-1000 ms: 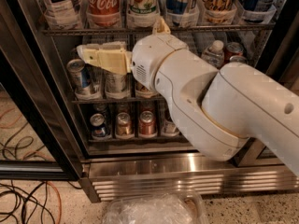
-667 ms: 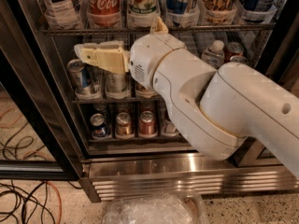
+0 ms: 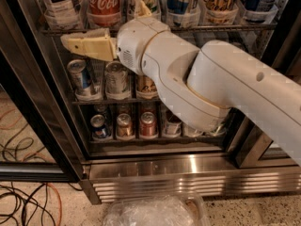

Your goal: Pick coke can from top shelf of fridge

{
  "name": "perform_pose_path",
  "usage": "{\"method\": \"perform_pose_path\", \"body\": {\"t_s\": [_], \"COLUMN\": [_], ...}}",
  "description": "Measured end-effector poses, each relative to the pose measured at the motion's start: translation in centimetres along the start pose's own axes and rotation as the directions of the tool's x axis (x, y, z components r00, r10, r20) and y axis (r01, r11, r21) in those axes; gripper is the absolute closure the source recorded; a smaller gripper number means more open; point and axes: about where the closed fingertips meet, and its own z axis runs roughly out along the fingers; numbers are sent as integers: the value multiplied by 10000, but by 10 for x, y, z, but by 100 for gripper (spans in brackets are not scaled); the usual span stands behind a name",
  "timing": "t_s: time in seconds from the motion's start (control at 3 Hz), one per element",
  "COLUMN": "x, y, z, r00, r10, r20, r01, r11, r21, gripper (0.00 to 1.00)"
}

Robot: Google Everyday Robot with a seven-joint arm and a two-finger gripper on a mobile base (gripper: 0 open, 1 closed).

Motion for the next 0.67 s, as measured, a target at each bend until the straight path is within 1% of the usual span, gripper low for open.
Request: {"method": "perform_pose_path", "body": {"t_s": [0.33, 0.67], "x": [0, 0], "y": [0, 0], "z": [0, 0], "r00": [10000, 10000], "r10": [-1, -1], "r20": [0, 0], "r01": [1, 1], "r11": [10000, 10000], "r21": [-1, -1], "gripper": [0, 5]}}
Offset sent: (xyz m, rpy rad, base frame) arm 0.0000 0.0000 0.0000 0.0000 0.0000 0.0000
